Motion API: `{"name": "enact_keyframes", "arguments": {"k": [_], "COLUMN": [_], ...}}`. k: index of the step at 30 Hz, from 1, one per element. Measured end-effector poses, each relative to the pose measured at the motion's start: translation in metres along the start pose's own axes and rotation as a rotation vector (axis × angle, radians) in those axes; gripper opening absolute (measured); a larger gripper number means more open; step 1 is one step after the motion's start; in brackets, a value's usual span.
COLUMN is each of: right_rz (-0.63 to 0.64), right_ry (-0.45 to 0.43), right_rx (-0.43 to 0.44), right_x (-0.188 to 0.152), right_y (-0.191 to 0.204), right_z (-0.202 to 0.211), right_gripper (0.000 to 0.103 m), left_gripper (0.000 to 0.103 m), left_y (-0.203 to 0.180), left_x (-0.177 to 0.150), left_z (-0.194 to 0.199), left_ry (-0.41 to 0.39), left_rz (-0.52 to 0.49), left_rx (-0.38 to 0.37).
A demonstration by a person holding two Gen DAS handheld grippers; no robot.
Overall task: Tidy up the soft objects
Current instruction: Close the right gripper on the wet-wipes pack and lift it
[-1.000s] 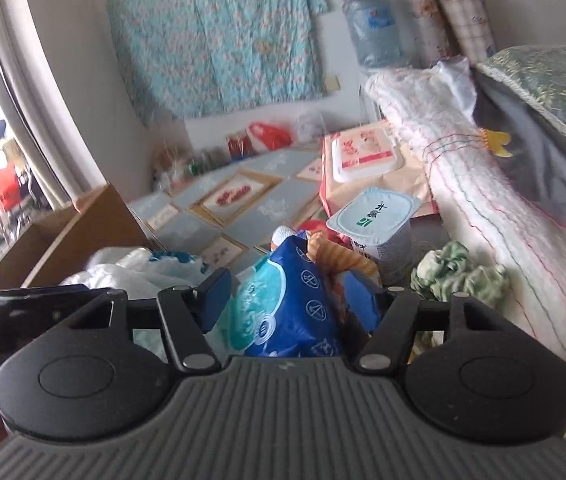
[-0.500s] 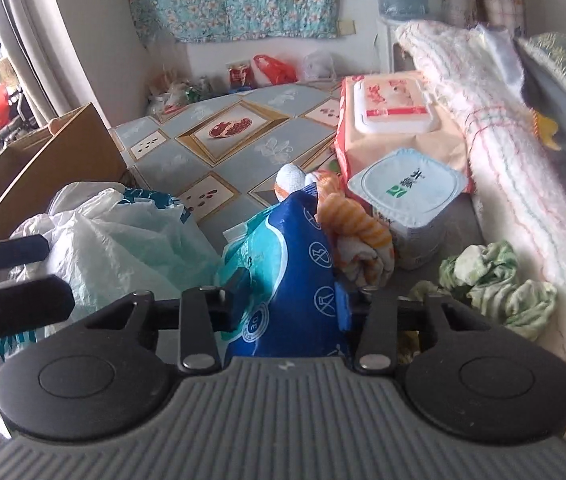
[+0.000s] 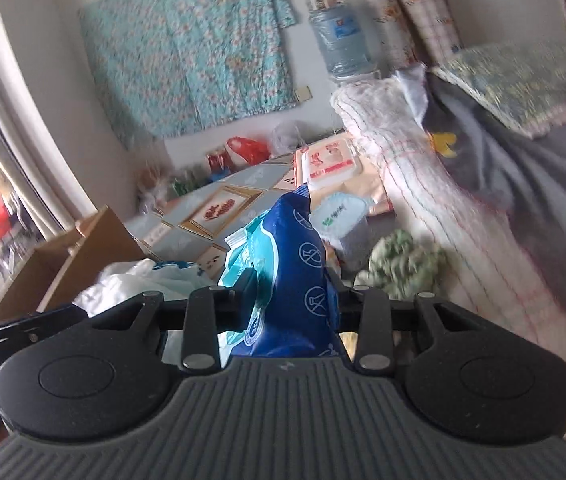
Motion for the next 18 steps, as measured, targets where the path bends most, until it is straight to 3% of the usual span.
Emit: {"name": "enact_keyframes", "arguments": {"k": [9, 15, 18], "right_rz": [-0.272, -0.292, -0.266], "right_ry": [0.138, 0.134, 0.135], "right_rx": [0.042, 0.033, 0.037], "right_x": [-0.079, -0.096, -0.095], "right_y": [-0.054, -0.061, -0.061], "right_z": [0.011, 0.010, 0.008], "right_gripper": [0.031, 0.032, 0.032], "left_gripper": [0.093, 0.093, 0.092], "left_y": [-0.032, -0.053, -0.057], "left_x": [-0.034, -0.078, -0.092], "left_z": [0.000, -0.030, -0.043], "left_ry": [0.171, 0.377, 0.406], "left_rz": [-0.007, -0.059, -0.096], "left_rx": [-0.220, -0.278, -0.251]}}
Point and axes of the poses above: each gripper's, at about its wrist camera, not at the fingertips, and z roughly against the way its jaws point, y to its left, x to its top, the point moved 2 cm from there along -z, roughly the way its jaws point, and after that the axes turned 9 degrees about -x, right-handed, at the moved point
